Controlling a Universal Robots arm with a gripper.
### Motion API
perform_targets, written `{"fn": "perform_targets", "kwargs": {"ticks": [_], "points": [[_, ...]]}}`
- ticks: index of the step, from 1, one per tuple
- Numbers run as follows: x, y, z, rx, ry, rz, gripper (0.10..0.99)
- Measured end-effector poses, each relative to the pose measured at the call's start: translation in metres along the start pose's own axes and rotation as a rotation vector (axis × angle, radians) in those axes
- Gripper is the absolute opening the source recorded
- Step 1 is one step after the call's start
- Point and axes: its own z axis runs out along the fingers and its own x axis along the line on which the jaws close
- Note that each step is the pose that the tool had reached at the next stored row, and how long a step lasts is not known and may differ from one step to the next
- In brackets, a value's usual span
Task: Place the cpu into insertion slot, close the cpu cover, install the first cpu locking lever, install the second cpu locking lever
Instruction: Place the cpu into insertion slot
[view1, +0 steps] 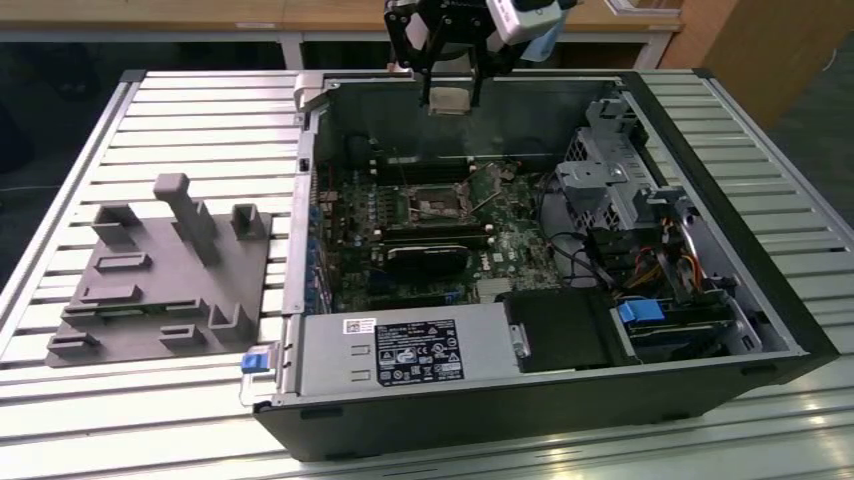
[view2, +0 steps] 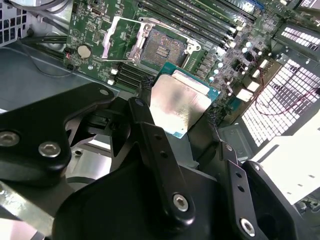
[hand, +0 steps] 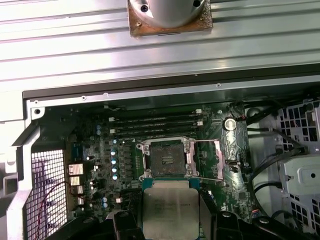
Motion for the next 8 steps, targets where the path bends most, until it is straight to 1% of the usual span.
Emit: {"fn": "perform_targets", "kwargs": {"ticks": [8], "points": [[0.0000,0.0000,0.0000,0.000,-0.0008,0.009,0.541]]}}
